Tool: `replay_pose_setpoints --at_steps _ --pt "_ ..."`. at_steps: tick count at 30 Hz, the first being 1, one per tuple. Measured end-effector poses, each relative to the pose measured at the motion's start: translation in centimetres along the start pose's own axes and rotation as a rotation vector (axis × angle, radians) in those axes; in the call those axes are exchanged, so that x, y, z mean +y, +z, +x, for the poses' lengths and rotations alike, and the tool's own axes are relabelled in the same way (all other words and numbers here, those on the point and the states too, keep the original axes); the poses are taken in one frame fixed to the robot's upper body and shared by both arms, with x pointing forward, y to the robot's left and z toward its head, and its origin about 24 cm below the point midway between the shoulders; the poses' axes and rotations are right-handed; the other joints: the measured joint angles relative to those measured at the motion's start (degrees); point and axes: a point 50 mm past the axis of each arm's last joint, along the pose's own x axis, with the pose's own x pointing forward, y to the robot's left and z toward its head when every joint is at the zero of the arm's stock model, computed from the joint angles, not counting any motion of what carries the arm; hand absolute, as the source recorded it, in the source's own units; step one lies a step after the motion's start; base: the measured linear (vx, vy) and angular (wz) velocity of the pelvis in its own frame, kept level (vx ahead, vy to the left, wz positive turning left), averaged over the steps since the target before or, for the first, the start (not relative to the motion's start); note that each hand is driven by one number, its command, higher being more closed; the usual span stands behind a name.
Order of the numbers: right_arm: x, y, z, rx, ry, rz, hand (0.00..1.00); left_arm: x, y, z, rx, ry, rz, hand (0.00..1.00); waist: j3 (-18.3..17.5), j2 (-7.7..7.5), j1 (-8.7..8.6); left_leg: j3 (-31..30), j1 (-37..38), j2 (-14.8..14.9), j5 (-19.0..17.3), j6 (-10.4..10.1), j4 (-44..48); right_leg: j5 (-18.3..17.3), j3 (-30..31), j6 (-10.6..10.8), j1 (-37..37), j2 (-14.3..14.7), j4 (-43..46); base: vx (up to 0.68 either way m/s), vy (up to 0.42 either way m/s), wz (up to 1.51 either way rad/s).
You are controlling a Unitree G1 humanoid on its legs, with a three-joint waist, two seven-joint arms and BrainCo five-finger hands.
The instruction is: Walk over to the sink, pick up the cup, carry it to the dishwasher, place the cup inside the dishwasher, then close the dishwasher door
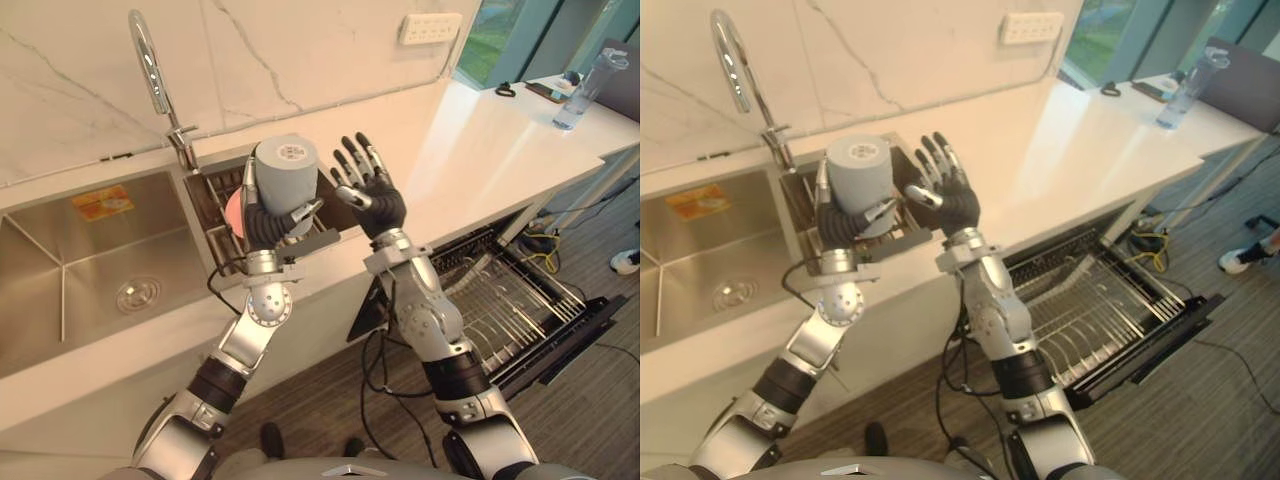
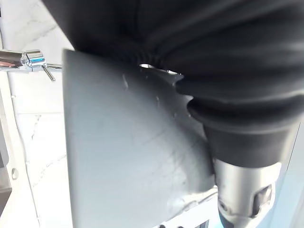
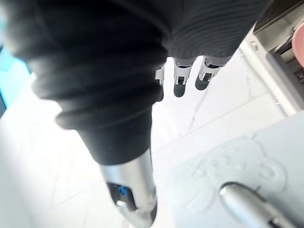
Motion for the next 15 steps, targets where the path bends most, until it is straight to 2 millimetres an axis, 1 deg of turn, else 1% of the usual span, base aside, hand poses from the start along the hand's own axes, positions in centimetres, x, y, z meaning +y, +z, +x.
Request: replay_pose_setpoints --at_steps 1,6,13,15 --pt "0.2 0.3 0.0 -0.02 0.028 -0.003 0.0 0.5 -0.1 0.3 0.001 0.032 0.007 1.0 0.0 0.02 -0.22 0.0 0.0 0.0 0.0 0.0 0.0 0.0 0.2 0.0 0.0 0.0 0.0 0.0 0.0 0.0" --pt "0.2 0.4 -0.1 -0.03 0.026 -0.016 0.0 1.8 -0.1 0.8 -0.029 0.142 0.054 1.0 -0.1 0.24 -0.1 0.0 0.1 0.0 0.0 0.0 0.0 0.0 1.1 -0.1 0.0 0.3 0.0 0.0 0.0 0.0" --pt "0.1 0.1 -0.4 -0.014 0.008 -0.025 0.0 2.0 -0.1 0.8 -0.067 0.19 0.154 1.0 -0.6 1.11 0.15 0.0 0.2 0.0 0.0 0.0 0.0 0.1 1.2 -0.3 0.2 0.4 -0.1 0.0 0.0 0.0" --pt "0.3 0.1 -0.3 -0.004 -0.011 -0.02 0.0 2.0 -0.1 0.7 -0.074 0.234 0.18 1.0 -0.7 1.4 0.15 -0.1 0.5 0.0 0.0 0.0 0.0 0.1 1.2 -0.3 0.5 0.4 -0.3 0.0 0.0 0.0"
